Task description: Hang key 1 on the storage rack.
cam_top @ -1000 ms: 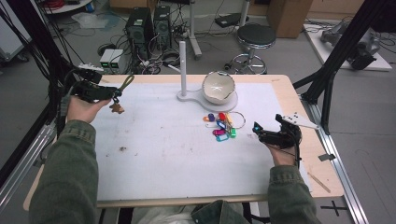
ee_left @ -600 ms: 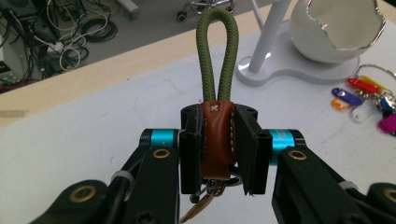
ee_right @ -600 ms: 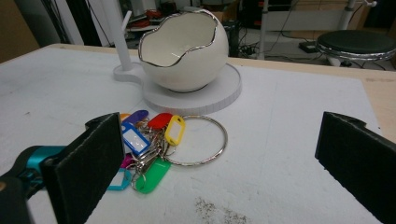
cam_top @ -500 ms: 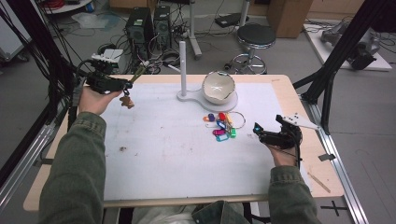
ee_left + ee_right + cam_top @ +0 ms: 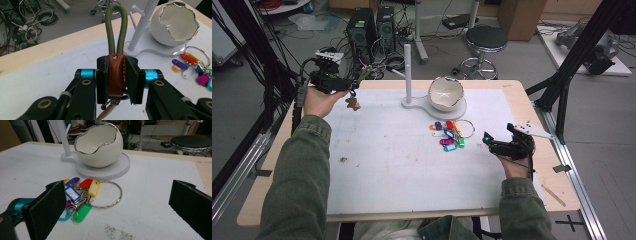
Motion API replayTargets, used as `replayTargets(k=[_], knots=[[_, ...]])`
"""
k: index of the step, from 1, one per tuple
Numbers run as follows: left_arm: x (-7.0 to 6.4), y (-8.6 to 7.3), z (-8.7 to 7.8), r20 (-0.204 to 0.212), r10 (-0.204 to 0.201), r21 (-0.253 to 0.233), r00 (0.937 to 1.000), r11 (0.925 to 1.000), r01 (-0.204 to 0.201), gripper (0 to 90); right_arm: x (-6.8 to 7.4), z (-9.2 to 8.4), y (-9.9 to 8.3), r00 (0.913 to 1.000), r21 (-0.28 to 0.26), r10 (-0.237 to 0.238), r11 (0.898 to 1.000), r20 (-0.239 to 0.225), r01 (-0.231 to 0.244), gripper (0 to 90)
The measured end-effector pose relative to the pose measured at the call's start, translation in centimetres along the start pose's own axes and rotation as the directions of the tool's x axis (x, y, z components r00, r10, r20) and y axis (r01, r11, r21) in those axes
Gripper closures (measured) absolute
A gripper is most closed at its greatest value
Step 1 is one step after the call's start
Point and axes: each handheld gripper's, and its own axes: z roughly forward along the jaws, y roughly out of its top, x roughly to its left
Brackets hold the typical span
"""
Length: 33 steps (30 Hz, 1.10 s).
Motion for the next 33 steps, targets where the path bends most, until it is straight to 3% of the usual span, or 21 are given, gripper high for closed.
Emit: replayTargets(k=[13,25,29,33], knots=[[-0.3,1.5,3.1,0.059,-0.022,-0.019,0.998,0.9996,0.023,72.7,0.0,0.1,-0.1,1.0,0.006,-0.006,1.0,-0.004,0.006,0.7],[-0.9,1.3,5.8,0.094,-0.041,-0.042,0.9947,0.9981,0.045,72.6,-0.2,0.0,-0.2,1.0,0.011,-0.001,1.0,-0.007,0.001,0.7],[-1.5,1.1,6.6,0.067,0.006,-0.042,0.9977,0.9991,-0.003,72.6,-0.3,0.0,-0.3,1.0,0.013,0.007,1.0,-0.005,-0.007,0.7],[-1.8,1.1,7.2,0.081,0.0,-0.038,0.9967,0.9993,0.003,72.7,-0.3,0.0,-0.3,0.9999,0.015,0.01,1.0,-0.005,-0.01,0.7]])
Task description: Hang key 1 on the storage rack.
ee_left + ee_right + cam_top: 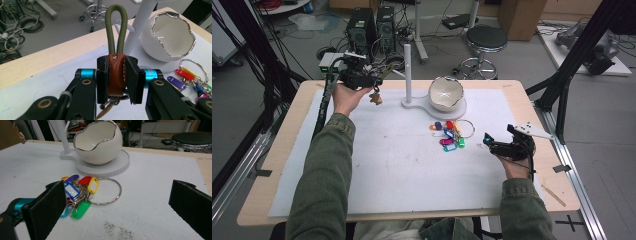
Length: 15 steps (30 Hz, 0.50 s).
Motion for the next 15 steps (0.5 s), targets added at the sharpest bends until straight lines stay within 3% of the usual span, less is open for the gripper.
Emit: replayTargets(k=[7,15], knots=[[0.0,-0.3,1.1,0.024,-0.028,0.001,0.9993,0.9996,0.028,72.6,0.0,0.1,-0.1,1.0,0.004,-0.01,1.0,0.001,0.01,0.7],[0.1,-0.6,2.3,0.05,-0.031,0.012,0.9983,0.9995,0.031,72.6,0.0,0.2,-0.1,0.9999,0.008,-0.013,1.0,0.003,0.013,0.7]])
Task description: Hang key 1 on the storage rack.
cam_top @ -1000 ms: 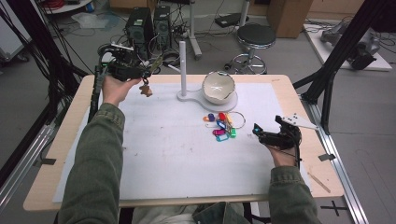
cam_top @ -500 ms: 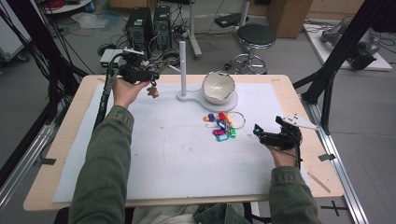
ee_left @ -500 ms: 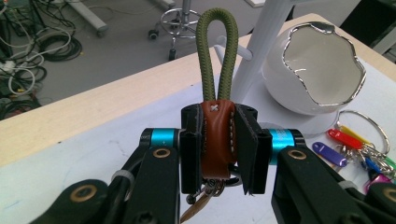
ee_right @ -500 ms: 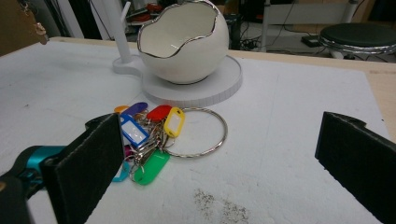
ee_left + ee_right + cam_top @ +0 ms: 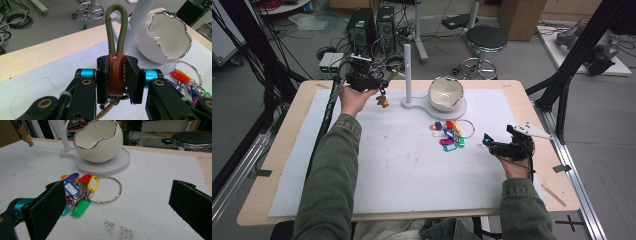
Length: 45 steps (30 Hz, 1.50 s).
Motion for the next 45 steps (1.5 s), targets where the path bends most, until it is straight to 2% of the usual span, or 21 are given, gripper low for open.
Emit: replayTargets(k=[4,5,13,15,17,19,21,23,24,26,31,33,35,38,40,45], knots=[[-0.4,-0.1,0.7,0.006,-0.003,0.012,1.0,0.9999,0.003,72.7,0.0,0.0,0.0,1.0,-0.001,-0.002,1.0,0.0,0.002,0.7],[-0.6,-0.1,0.9,0.007,0.007,0.025,1.0,0.9997,-0.007,72.8,0.0,0.0,0.0,1.0,0.0,0.0,1.0,-0.001,0.0,0.7],[-1.6,0.0,1.8,-0.031,0.045,0.041,0.9985,0.9982,-0.043,72.6,0.0,-0.1,0.0,1.0,-0.003,0.007,1.0,-0.001,-0.007,0.7],[-1.9,-0.1,1.8,-0.101,0.101,0.077,0.9897,0.9926,-0.094,72.4,0.0,-0.1,0.0,1.0,-0.005,0.005,1.0,0.0,-0.005,0.7],[-2.0,0.0,1.7,-0.109,0.127,0.114,0.9859,0.9868,-0.115,71.1,-0.1,-0.1,0.0,1.0,-0.006,0.003,1.0,-0.003,-0.003,0.7],[-2.3,0.0,1.4,-0.107,0.136,0.112,0.9849,0.9859,-0.124,67.1,-0.1,-0.1,0.0,1.0,-0.004,0.003,1.0,-0.004,-0.003,0.7],[-2.3,0.2,1.1,-0.081,0.122,0.1,0.9892,0.9884,-0.114,56.5,0.0,0.0,0.0,1.0,-0.005,-0.004,1.0,0.0,0.004,0.7],[-2.3,0.3,0.8,-0.055,0.118,0.098,0.9915,0.9888,-0.113,50.1,0.0,0.0,0.0,1.0,0.0,0.006,1.0,-0.005,-0.006,0.7],[-2.4,0.2,0.6,-0.062,0.117,0.093,0.9912,0.9895,-0.111,46.6,0.0,0.0,0.0,1.0,-0.002,0.001,1.0,-0.004,-0.001,0.7],[-2.8,0.3,0.3,-0.115,0.15,0.099,0.9819,0.9853,-0.139,32.7,0.0,0.0,0.0,1.0,-0.001,0.003,1.0,-0.004,-0.003,0.7],[-2.9,0.3,-0.6,-0.13,0.129,0.075,0.983,0.9899,-0.12,13.0,0.0,-0.1,0.0,1.0,-0.001,0.003,1.0,-0.004,-0.003,0.7],[-3.0,0.2,-0.9,-0.173,0.118,0.074,0.9778,0.9916,-0.106,1.6,0.0,-0.1,0.0,1.0,-0.004,0.002,1.0,-0.001,-0.002,0.7],[-3.1,0.0,-1.3,-0.182,0.113,0.078,0.9768,0.9919,-0.1,1.6,0.0,-0.1,0.0,1.0,-0.002,0.008,1.0,-0.003,-0.008,0.7],[-2.9,-0.5,-1.8,-0.151,0.113,0.092,0.9821,0.9908,-0.1,1.6,0.0,-0.1,0.0,1.0,-0.004,0.005,1.0,-0.001,-0.005,0.7],[-3.0,-0.9,-2.3,-0.162,0.123,0.087,0.9791,0.9901,-0.11,1.6,0.0,-0.1,0.0,1.0,-0.004,0.005,1.0,0.0,-0.005,0.7],[-3.0,-2.0,-3.4,-0.163,0.118,0.066,0.9796,0.9919,-0.108,1.6,0.0,-0.1,0.0,1.0,-0.004,0.006,1.0,0.001,-0.006,0.7]])
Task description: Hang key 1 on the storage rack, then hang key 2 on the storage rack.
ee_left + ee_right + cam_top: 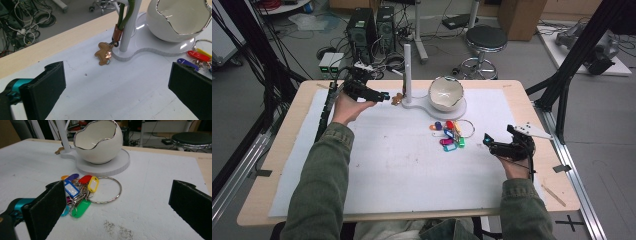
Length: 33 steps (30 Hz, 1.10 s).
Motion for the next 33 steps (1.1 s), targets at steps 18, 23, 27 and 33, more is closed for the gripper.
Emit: replayTargets(k=[18,23,27,33], knots=[[0.4,-4.2,-3.5,0.017,-0.035,-0.048,0.9992,0.9982,0.036,1.6,0.0,-0.1,0.0,1.0,0.002,-0.004,1.0,0.003,0.004,0.7],[0.1,-5.8,-4.6,0.037,-0.043,-0.064,0.9984,0.9969,0.046,1.6,0.0,0.1,0.0,0.9998,0.007,-0.018,1.0,0.0,0.018,0.7],[0.2,-6.6,-5.2,0.035,-0.056,-0.076,0.9978,0.9954,0.059,1.6,0.1,0.1,0.0,0.9999,0.015,-0.012,1.0,-0.008,0.012,0.7],[0.1,-7.9,-5.5,0.021,-0.054,-0.083,0.9983,0.995,0.056,1.6,0.2,0.2,0.0,0.9998,0.027,-0.017,0.999,-0.014,0.017,0.7]])
